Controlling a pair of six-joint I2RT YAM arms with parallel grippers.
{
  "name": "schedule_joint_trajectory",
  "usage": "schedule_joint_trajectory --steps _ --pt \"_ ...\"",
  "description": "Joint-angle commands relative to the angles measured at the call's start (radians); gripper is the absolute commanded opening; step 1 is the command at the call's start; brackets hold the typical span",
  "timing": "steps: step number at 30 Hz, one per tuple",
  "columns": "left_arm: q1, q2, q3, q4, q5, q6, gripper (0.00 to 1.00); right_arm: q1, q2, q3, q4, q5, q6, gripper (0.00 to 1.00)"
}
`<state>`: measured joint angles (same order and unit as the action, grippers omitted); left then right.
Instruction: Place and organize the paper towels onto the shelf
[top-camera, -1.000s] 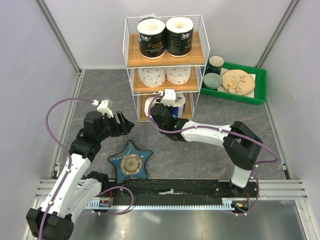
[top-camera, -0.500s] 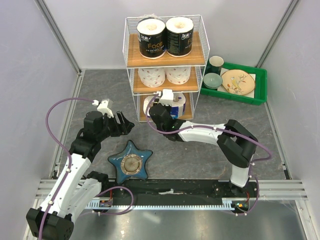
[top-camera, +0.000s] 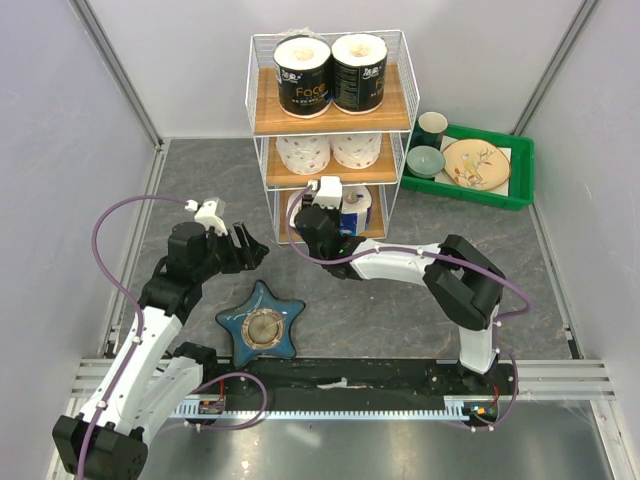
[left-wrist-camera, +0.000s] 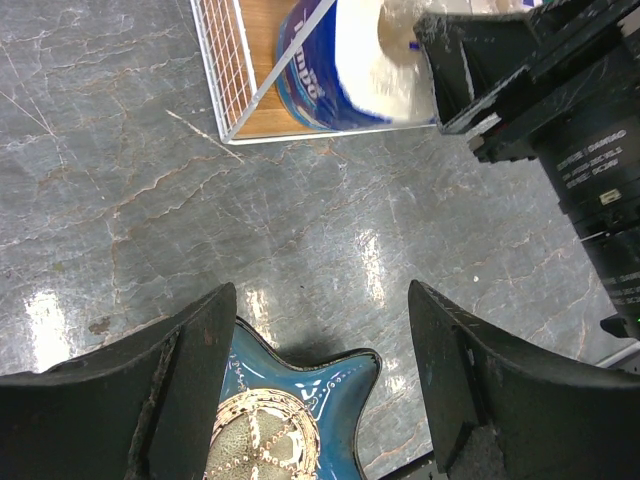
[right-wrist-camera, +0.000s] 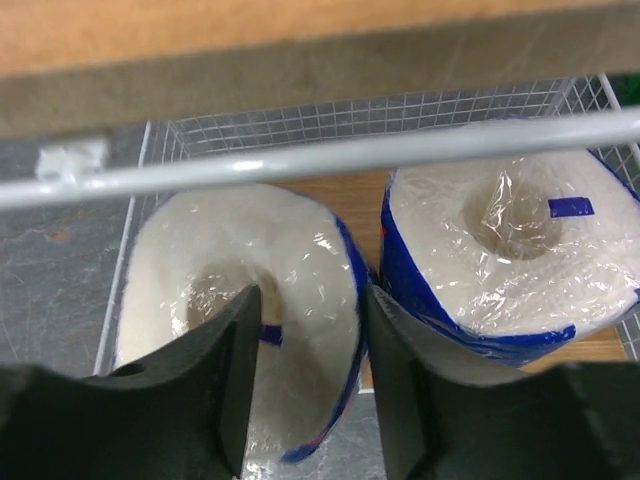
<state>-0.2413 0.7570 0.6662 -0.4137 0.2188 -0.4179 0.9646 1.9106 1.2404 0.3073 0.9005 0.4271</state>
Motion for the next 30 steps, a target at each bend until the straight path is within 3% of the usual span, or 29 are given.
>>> schedule_joint_trajectory --steps 1,2,10,18,26,30 --pt "0.007 0.001 0.012 0.024 0.019 -0.019 0.76 -0.006 -0.008 0.053 0.061 0.038 -0.016 0.59" --pt "0.007 0.001 0.012 0.024 0.019 -0.018 0.76 -0.004 -0.013 0.051 0.058 0.038 -0.017 0.64" --pt "0.007 -0.002 0.01 0.023 0.014 -0.018 0.76 -0.004 -0.119 -0.004 0.041 0.017 -0.008 0.75" --pt "0.008 -0.002 0.012 0.023 0.014 -0.016 0.77 0.014 -0.346 -0.197 0.004 -0.069 0.027 0.8" --pt "0.007 0.001 0.018 0.029 0.007 -0.012 0.76 0.017 -0.614 -0.399 -0.191 -0.025 0.14 0.85" --pt "0.007 0.004 0.024 0.036 -0.006 -0.03 0.76 0.016 -0.666 -0.478 -0.223 -0.034 0.157 0.85"
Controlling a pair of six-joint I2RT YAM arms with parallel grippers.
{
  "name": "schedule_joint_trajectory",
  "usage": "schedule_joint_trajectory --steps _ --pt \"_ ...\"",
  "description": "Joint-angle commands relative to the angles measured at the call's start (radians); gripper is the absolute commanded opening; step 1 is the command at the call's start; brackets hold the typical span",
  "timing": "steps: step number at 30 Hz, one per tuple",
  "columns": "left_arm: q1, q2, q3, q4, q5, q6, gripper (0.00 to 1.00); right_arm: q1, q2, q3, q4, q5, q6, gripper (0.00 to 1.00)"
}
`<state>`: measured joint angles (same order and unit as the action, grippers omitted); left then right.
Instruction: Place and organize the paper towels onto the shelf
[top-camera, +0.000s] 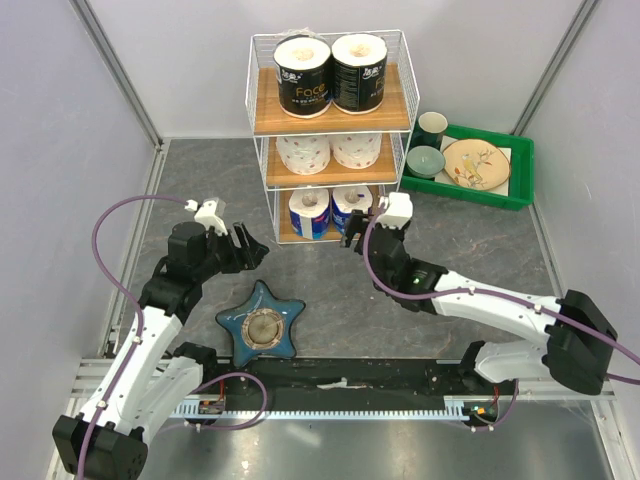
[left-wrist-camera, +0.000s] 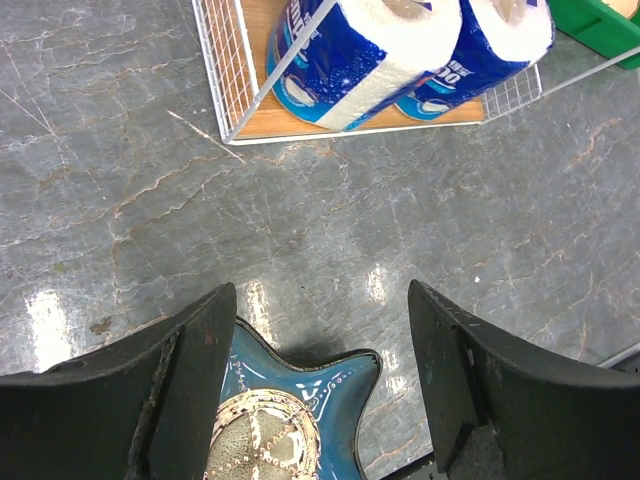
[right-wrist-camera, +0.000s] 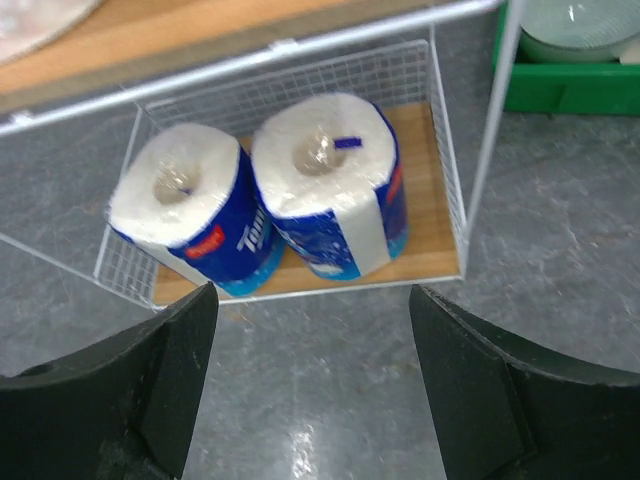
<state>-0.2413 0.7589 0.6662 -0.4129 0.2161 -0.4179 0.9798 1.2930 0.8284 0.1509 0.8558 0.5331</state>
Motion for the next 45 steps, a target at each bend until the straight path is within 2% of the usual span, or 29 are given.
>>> schedule_joint_trajectory --steps 1,6,10,13,15,17,21,26,31,39,45 --pt "0.007 0.002 0.026 0.04 0.006 -0.038 0.75 0.0 -0.052 -0.078 -0.071 0.009 0.059 0.85" --pt "0.002 -0.001 0.026 0.101 0.017 -0.136 0.72 0.0 -0.035 -0.127 -0.063 0.003 0.076 0.84" --pt "-0.03 0.034 0.018 0.166 -0.03 -0.166 0.69 -0.007 -0.017 -0.144 -0.028 -0.006 0.079 0.81" --pt "-0.113 0.071 0.016 0.213 -0.105 -0.177 0.67 -0.02 -0.015 -0.16 0.008 -0.021 0.079 0.79" --pt "-0.217 0.095 0.016 0.235 -0.174 -0.174 0.67 -0.03 -0.014 -0.167 0.021 -0.027 0.08 0.78" --pt "-0.33 0.134 0.016 0.263 -0.292 -0.168 0.67 -0.041 -0.015 -0.17 0.032 -0.032 0.079 0.77" --pt "-0.461 0.175 -0.029 0.331 -0.501 -0.165 0.66 -0.059 -0.023 -0.179 0.067 -0.049 0.05 0.75" --pt "-0.51 0.224 -0.123 0.537 -0.627 -0.185 0.63 -0.098 0.008 -0.19 0.159 -0.125 0.01 0.73" --pt "-0.543 0.347 -0.129 0.674 -0.727 -0.145 0.62 -0.124 0.064 -0.17 0.231 -0.215 -0.041 0.7" --pt "-0.549 0.511 -0.109 0.893 -0.774 -0.03 0.62 -0.167 0.158 -0.134 0.288 -0.302 -0.087 0.62" --pt "-0.549 0.625 -0.091 0.98 -0.77 0.022 0.6 -0.193 0.229 -0.106 0.334 -0.325 -0.105 0.56"
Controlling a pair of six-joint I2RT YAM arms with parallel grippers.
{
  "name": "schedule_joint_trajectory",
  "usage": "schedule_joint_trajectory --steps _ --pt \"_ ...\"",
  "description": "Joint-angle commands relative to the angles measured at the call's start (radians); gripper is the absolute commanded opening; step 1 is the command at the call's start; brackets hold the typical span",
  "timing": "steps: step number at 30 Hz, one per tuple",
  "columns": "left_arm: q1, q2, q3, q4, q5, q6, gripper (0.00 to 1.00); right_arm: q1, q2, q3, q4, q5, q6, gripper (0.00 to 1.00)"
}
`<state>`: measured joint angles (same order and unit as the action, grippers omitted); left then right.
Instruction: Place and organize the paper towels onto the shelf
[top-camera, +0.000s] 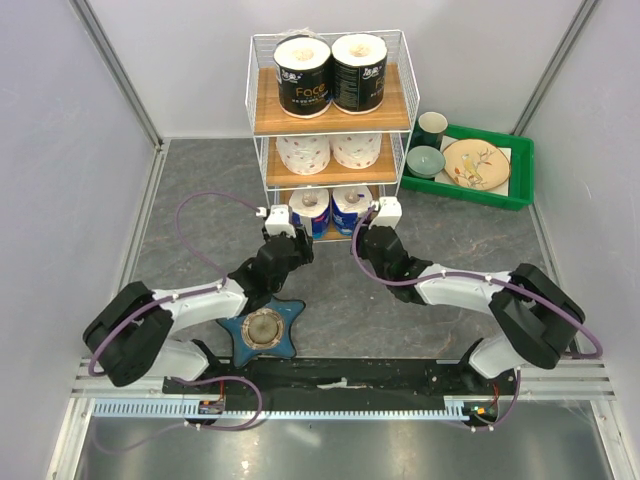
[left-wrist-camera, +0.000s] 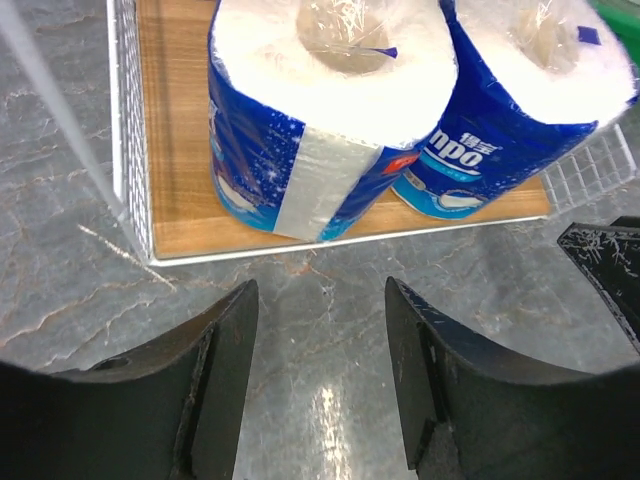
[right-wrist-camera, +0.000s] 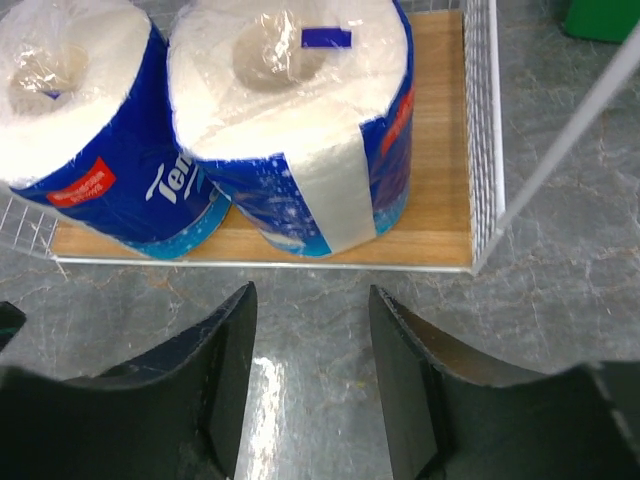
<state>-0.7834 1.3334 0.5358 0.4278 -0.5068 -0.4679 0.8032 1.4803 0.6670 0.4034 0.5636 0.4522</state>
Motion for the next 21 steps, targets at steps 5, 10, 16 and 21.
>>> schedule_joint_trajectory --steps 5,10,16,21 --pt "-0.007 0.128 0.056 0.2 -0.049 0.101 0.58 -0.029 0.093 0.091 0.1 -0.034 -0.05 0.54" --pt "-0.007 0.176 0.079 0.224 -0.053 0.135 0.58 -0.039 0.149 0.126 0.115 -0.031 -0.081 0.53" --pt "-0.007 0.21 0.082 0.246 -0.053 0.149 0.57 -0.056 0.199 0.151 0.135 -0.03 -0.107 0.52" --pt "-0.007 0.245 0.098 0.261 -0.052 0.164 0.57 -0.065 0.236 0.171 0.146 -0.036 -0.122 0.52"
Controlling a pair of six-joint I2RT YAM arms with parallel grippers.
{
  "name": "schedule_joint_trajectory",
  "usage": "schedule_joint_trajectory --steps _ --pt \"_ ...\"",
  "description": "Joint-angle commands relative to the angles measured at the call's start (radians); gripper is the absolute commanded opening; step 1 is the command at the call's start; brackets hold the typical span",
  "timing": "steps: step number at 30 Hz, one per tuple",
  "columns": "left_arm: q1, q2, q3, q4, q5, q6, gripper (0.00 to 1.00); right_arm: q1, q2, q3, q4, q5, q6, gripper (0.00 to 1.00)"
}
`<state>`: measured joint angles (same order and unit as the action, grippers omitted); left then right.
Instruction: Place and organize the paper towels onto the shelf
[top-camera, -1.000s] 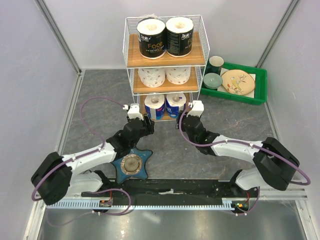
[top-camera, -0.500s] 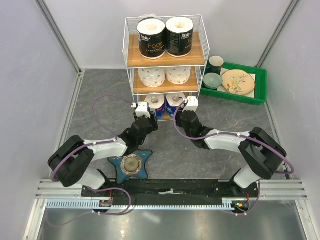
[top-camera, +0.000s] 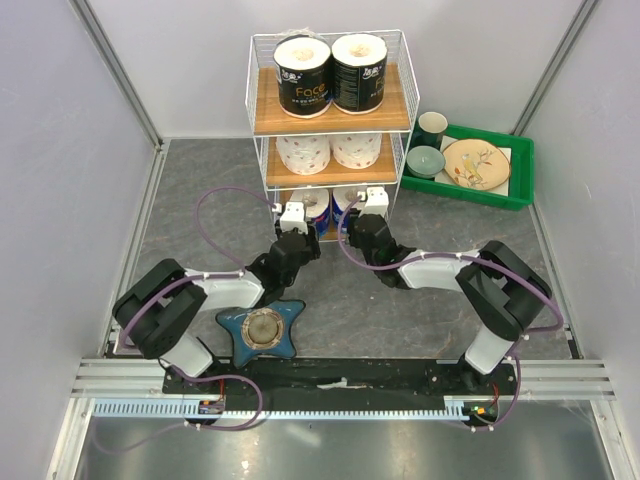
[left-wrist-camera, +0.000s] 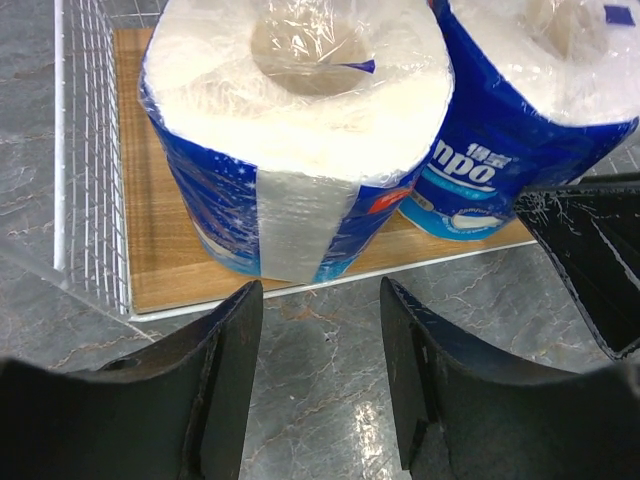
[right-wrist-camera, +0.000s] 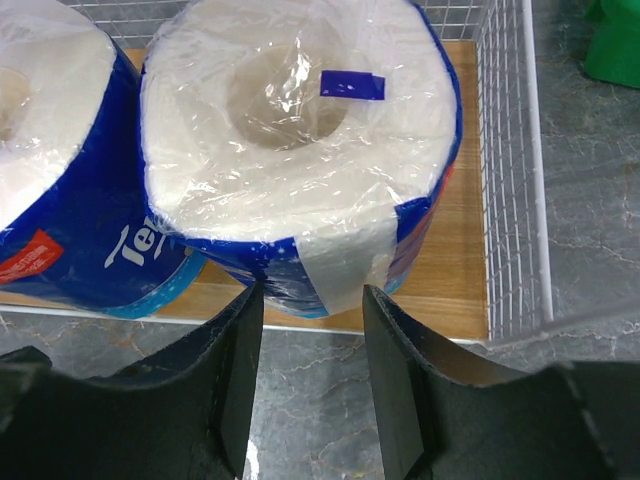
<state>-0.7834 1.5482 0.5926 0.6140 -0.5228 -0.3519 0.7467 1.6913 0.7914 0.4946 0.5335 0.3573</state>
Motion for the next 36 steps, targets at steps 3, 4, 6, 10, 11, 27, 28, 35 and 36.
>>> schedule_joint_trajectory --steps 3,4,6,10,11,27,28,35,36 --pt "-0.007 0.05 0.049 0.087 -0.036 0.056 0.57 -0.015 0.033 0.049 0.061 -0.015 -0.034 0.51" --pt "-0.007 0.061 0.052 0.09 -0.037 0.059 0.57 -0.017 0.034 0.051 0.061 -0.017 -0.032 0.51" --pt "-0.007 0.069 0.061 0.096 -0.039 0.067 0.57 -0.018 0.038 0.052 0.061 -0.021 -0.034 0.51" --pt "-0.007 0.093 0.079 0.102 -0.04 0.079 0.57 -0.021 0.041 0.054 0.064 -0.032 -0.032 0.52" --pt "-0.007 0.102 0.084 0.105 -0.042 0.08 0.57 -0.021 0.041 0.052 0.062 -0.033 -0.031 0.52" --pt "-0.007 0.188 0.141 0.124 -0.04 0.102 0.57 -0.02 -0.045 0.0 0.053 -0.058 -0.015 0.52" --pt "-0.007 0.193 0.141 0.124 -0.042 0.102 0.57 -0.02 -0.056 -0.01 0.052 -0.061 -0.009 0.52" --pt "-0.007 0.144 0.11 0.121 -0.029 0.077 0.58 -0.02 -0.139 -0.066 0.041 -0.073 0.014 0.52" --pt "-0.008 0.123 0.099 0.119 -0.031 0.073 0.59 -0.02 -0.157 -0.076 0.036 -0.082 0.015 0.52"
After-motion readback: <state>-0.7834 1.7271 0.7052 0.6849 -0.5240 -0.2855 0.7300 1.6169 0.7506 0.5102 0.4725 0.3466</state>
